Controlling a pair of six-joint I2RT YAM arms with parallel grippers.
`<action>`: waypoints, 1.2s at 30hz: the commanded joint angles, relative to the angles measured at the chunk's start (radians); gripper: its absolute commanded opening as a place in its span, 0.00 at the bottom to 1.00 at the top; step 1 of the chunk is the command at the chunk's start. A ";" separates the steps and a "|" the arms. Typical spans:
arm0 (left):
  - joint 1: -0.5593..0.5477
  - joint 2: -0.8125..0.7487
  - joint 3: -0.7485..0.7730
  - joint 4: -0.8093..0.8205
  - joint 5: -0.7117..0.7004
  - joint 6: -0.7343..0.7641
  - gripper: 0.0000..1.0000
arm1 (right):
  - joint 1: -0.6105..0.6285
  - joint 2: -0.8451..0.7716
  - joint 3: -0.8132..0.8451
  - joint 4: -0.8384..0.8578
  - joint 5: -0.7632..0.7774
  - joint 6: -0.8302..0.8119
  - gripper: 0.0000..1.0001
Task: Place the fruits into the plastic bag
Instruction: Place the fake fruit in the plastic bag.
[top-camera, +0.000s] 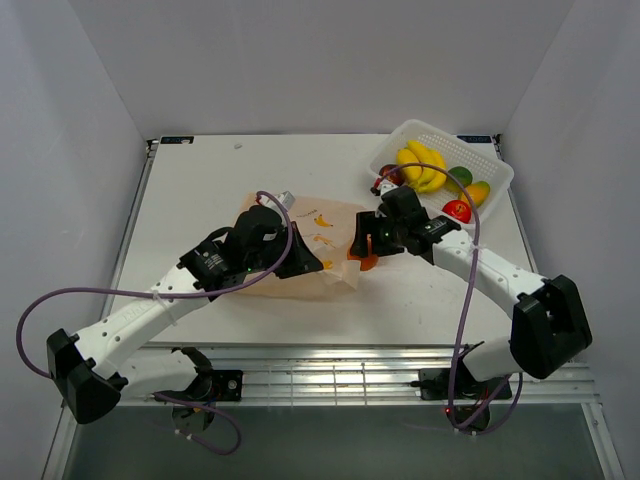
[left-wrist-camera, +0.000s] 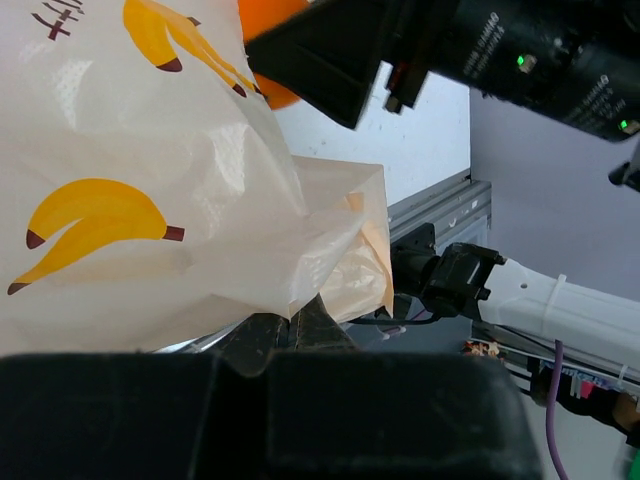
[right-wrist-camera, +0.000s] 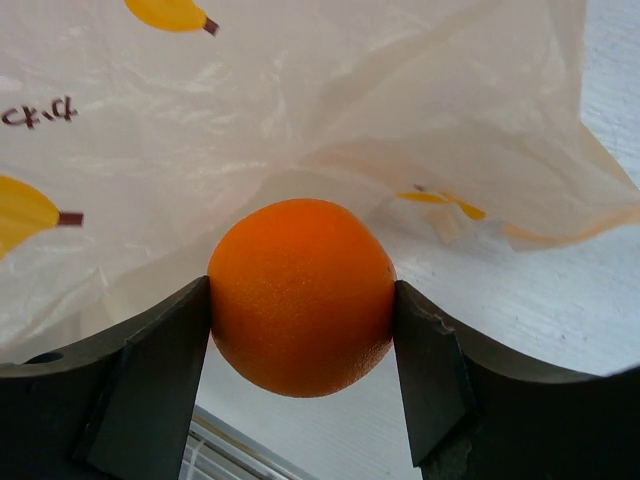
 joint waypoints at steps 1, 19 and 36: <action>-0.004 -0.001 0.041 0.009 0.042 0.020 0.00 | 0.000 0.090 0.105 0.138 -0.090 -0.012 0.08; -0.002 -0.015 0.028 0.032 -0.030 -0.013 0.00 | 0.060 0.297 0.206 0.399 -0.388 0.037 0.58; -0.002 0.017 0.034 0.033 -0.075 -0.011 0.00 | -0.018 0.170 0.186 0.264 -0.433 -0.078 0.90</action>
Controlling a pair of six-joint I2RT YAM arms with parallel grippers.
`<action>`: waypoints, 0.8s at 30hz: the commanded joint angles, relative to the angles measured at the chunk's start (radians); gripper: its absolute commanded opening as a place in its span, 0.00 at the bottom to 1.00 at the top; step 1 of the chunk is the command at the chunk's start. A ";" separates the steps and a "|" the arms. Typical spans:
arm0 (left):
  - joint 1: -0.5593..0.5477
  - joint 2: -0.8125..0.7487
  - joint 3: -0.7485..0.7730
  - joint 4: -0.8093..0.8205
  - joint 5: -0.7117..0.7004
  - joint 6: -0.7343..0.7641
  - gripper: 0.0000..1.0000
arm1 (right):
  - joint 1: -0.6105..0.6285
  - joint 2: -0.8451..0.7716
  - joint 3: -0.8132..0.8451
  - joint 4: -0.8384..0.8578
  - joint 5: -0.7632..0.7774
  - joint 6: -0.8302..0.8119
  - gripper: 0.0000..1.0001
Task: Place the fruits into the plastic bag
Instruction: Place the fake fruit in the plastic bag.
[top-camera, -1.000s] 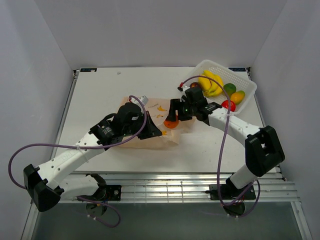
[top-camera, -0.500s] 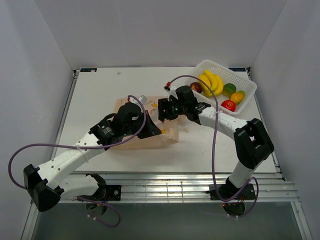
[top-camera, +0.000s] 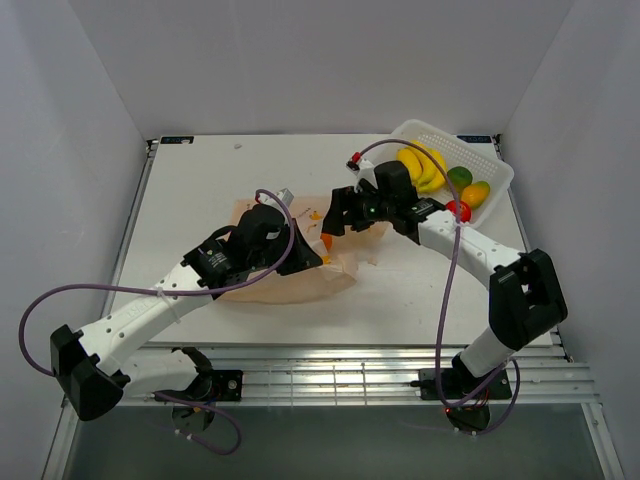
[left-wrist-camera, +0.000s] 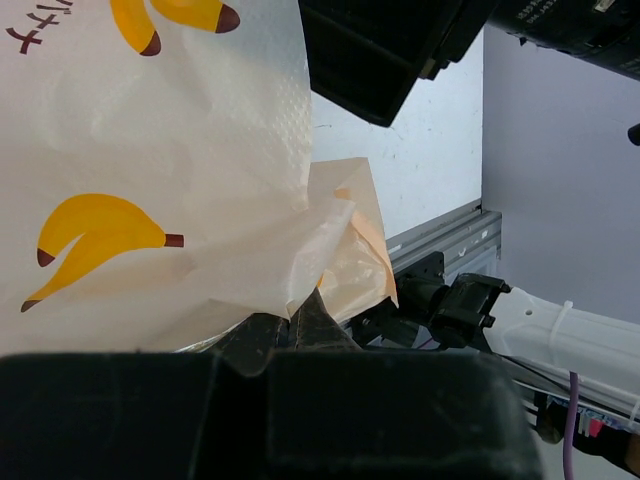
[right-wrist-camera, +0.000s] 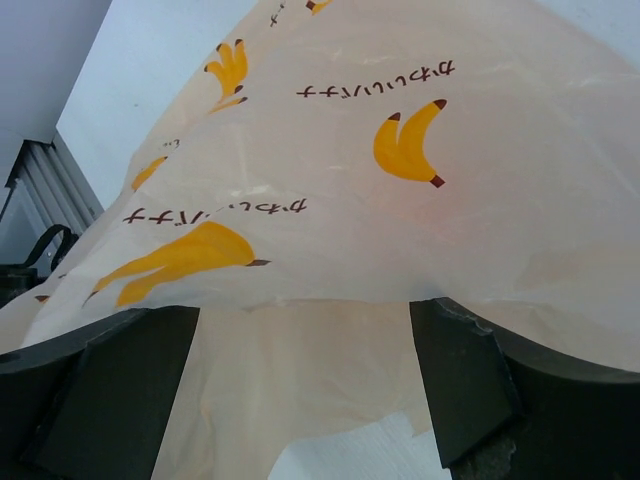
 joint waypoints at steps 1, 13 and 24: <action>-0.002 -0.008 0.028 0.021 -0.015 0.002 0.00 | 0.001 -0.050 0.027 -0.045 -0.044 -0.040 0.90; -0.002 0.002 0.020 0.022 -0.013 -0.003 0.00 | -0.445 -0.179 0.095 -0.387 0.288 -0.127 0.90; -0.002 -0.004 0.007 0.029 -0.018 -0.002 0.00 | -0.537 0.179 0.441 -0.656 0.784 -0.177 0.90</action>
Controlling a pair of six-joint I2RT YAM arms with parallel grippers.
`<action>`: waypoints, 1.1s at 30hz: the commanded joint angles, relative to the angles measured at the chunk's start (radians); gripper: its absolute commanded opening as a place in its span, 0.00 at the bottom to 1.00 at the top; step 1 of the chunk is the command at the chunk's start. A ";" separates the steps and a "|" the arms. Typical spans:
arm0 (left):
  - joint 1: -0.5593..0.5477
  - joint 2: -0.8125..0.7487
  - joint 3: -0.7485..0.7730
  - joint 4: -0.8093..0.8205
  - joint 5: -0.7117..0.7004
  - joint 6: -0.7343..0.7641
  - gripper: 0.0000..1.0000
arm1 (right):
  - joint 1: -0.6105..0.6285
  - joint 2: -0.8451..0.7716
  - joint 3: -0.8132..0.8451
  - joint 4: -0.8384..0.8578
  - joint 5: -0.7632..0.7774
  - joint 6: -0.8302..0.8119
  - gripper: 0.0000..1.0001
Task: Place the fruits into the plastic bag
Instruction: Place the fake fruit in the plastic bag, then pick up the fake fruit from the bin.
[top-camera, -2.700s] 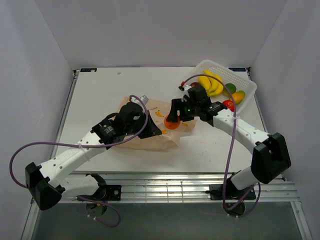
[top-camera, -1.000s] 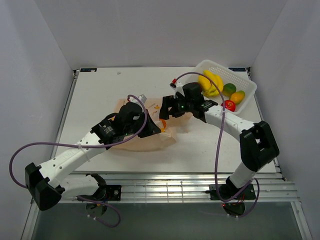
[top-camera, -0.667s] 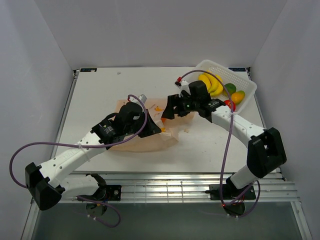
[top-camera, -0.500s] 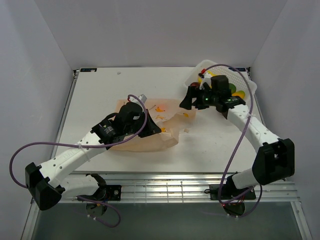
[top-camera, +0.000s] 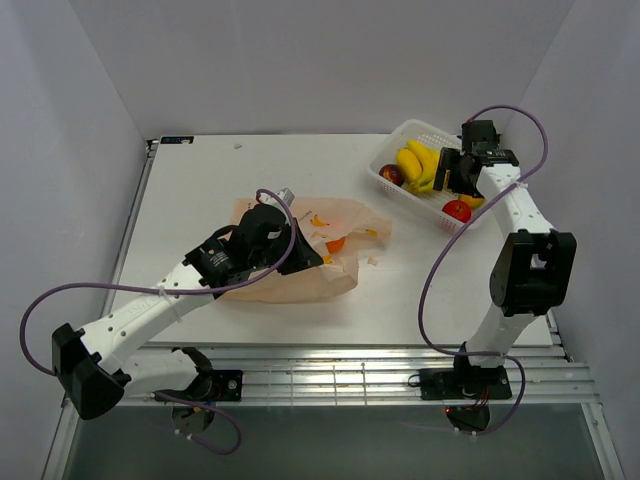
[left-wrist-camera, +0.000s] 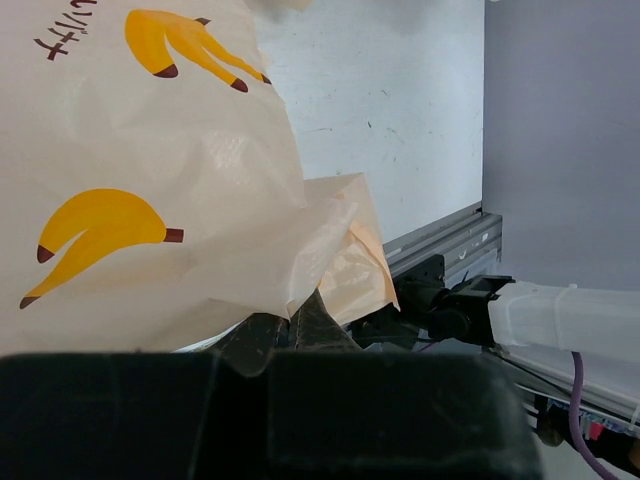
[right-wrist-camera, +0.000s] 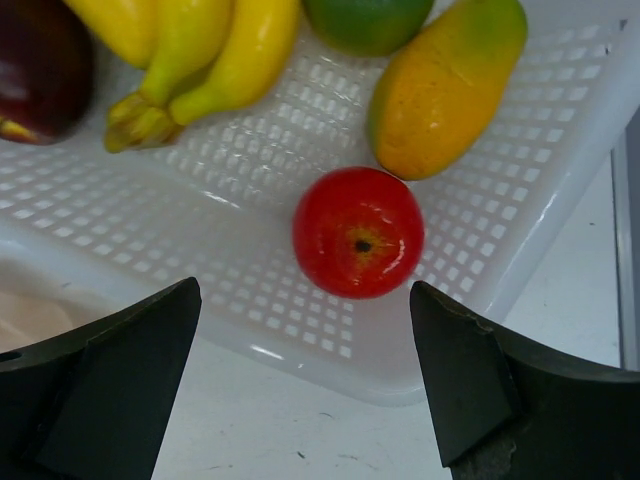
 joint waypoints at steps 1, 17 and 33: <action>-0.003 -0.014 0.005 0.017 -0.012 -0.002 0.00 | -0.027 0.070 0.081 -0.111 0.157 -0.043 0.90; -0.003 -0.024 0.002 0.017 -0.018 -0.010 0.00 | -0.037 0.271 0.092 -0.045 0.036 -0.052 0.90; -0.003 -0.038 -0.001 0.019 -0.020 -0.015 0.00 | -0.074 0.245 0.052 -0.007 -0.015 -0.029 0.43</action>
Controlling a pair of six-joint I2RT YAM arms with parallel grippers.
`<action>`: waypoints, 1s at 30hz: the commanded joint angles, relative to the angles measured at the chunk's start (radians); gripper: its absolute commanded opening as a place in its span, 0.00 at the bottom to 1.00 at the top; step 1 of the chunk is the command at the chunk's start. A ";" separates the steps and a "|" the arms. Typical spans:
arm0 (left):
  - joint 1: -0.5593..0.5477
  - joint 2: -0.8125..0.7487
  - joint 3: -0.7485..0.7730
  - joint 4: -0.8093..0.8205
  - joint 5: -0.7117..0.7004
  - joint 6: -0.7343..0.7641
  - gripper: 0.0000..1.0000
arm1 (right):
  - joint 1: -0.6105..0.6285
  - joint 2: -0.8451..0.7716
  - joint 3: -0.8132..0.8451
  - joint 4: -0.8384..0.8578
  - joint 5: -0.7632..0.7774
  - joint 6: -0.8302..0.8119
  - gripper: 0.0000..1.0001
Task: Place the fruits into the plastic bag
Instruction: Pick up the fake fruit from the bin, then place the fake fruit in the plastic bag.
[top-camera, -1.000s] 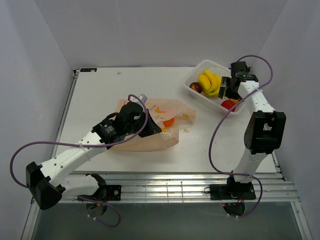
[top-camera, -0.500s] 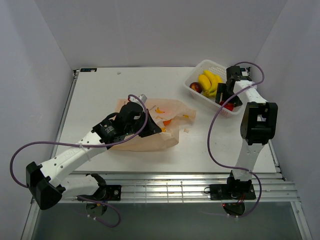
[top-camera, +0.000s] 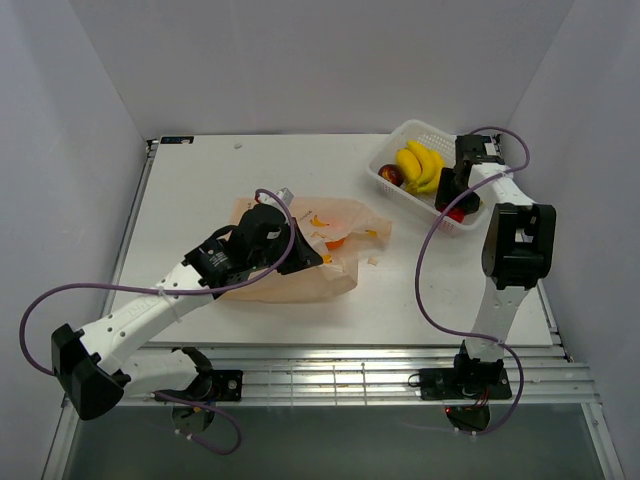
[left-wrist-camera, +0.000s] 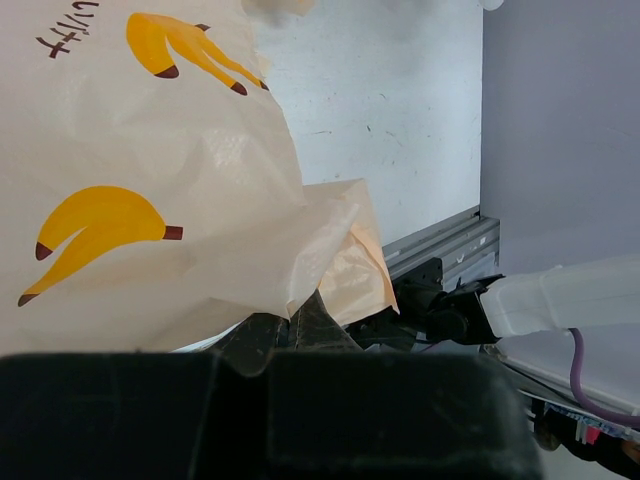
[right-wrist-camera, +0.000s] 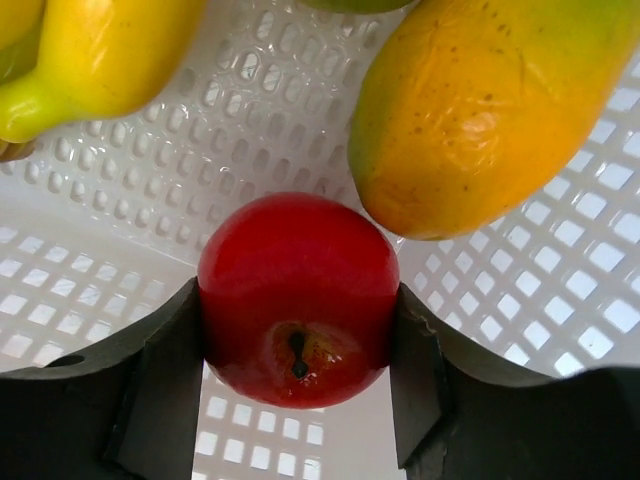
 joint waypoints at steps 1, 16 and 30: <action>-0.001 -0.037 -0.002 0.019 -0.010 -0.008 0.00 | -0.029 -0.047 0.001 0.018 -0.032 0.011 0.40; -0.002 -0.053 -0.021 0.031 0.003 -0.016 0.00 | -0.045 -0.361 -0.091 0.104 -0.273 0.026 0.27; -0.001 -0.044 -0.039 0.045 0.054 -0.019 0.00 | 0.339 -0.633 -0.496 0.294 -0.546 0.173 0.27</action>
